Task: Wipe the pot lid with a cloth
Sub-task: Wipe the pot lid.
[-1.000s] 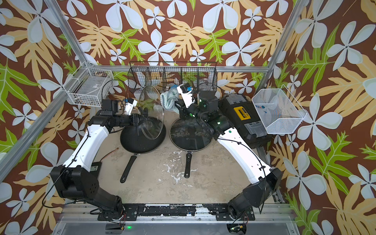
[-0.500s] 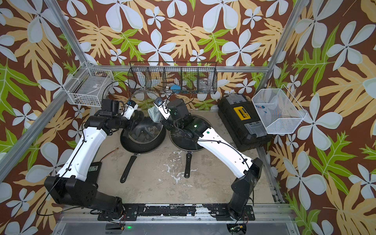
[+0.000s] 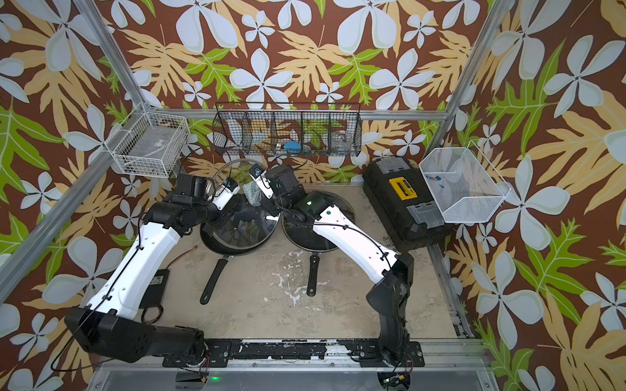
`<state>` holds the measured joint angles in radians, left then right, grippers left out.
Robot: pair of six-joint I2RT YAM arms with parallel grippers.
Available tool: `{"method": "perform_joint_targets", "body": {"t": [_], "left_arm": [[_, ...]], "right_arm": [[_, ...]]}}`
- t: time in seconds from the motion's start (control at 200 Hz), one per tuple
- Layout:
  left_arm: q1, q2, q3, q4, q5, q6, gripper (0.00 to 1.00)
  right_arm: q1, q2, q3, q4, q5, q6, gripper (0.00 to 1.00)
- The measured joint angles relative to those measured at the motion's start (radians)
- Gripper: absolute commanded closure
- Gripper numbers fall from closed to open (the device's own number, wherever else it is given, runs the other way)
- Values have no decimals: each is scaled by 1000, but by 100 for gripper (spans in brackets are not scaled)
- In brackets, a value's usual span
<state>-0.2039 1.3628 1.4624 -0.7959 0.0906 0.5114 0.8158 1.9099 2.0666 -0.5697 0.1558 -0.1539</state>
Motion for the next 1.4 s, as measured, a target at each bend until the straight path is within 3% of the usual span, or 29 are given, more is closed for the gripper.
{"method": "perform_joint_targets", "body": {"t": [0.215, 0.51, 0.691, 1.021, 1.401], "left_arm": [[-26, -42, -48, -3, -8, 91, 100], [-51, -71, -90, -55, -13, 228, 100], [-53, -64, -93, -34, -19, 244, 100], [-54, 6, -35, 11, -30, 30, 100], [-54, 155, 190, 1, 9, -186, 100]], "right_arm": [[-23, 88, 108, 10, -54, -25, 100], [-44, 143, 114, 76, -130, -126, 100], [-44, 64, -14, 114, -127, -159, 100], [-21, -202, -396, 186, -107, -122, 100], [118, -227, -494, 220, -129, -72, 100]]}}
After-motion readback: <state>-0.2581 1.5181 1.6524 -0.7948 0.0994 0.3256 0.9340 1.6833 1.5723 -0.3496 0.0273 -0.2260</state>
